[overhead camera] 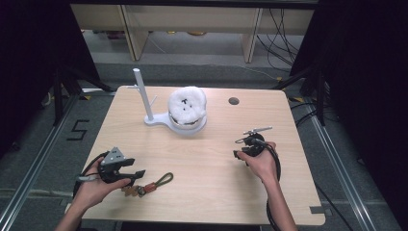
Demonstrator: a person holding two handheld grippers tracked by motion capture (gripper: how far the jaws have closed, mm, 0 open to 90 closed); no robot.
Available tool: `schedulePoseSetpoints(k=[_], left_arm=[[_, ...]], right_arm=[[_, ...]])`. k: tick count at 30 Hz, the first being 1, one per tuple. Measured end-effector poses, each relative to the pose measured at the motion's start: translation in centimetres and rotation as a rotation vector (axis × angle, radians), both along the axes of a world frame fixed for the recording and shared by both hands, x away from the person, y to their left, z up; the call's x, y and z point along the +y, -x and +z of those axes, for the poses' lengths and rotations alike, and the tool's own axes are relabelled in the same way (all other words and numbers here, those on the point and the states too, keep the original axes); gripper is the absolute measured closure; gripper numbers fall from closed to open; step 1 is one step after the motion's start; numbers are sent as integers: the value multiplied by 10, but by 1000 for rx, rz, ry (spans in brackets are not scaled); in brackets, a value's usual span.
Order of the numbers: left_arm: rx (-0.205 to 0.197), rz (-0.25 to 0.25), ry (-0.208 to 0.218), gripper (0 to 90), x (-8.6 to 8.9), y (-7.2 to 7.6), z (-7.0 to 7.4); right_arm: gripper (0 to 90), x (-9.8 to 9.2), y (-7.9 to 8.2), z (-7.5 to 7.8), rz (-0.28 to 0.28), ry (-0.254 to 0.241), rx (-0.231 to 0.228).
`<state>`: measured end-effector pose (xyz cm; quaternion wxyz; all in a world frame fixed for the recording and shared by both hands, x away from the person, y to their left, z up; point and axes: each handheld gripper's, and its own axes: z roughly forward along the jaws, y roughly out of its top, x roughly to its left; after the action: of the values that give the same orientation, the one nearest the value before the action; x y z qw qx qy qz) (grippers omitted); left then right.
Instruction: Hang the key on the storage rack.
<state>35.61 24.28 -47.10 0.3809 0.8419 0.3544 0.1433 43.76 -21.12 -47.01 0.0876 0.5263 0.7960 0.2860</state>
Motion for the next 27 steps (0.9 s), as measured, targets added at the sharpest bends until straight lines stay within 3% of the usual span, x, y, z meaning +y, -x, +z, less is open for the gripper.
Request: schedulePoseSetpoints(k=[3,7,9,10,14,15,20,22,23,27], left_arm=[[18,-46,-27,377,-7,-2,6],[47,-125,-110,399,-15,-3,16],[64,-182,-149,403,-19,-4,21],[81,-189,-153,403,-22,-3,21],[99,-267,-257,422,-28,-6,20],[109,-285,-269,429,-30,-6,19],[149,-312,-288,443,-39,-5,14],[171,-325,-314,447,-41,-6,11],[186,-355,-361,447,-41,-8,11],[249,-364,-391,446,-46,-7,4]], right_arm=[[577,-5,2,1,17,27,-1],[576,-5,6,1,-7,31,26],[572,-6,7,1,12,40,33],[569,-6,7,1,13,38,32],[552,-6,10,2,-10,31,67],[548,-8,9,1,17,47,57],[543,-8,7,-1,8,31,69],[543,-8,8,0,6,37,64],[543,-8,8,1,7,36,71],[541,-6,9,3,-2,33,73]])
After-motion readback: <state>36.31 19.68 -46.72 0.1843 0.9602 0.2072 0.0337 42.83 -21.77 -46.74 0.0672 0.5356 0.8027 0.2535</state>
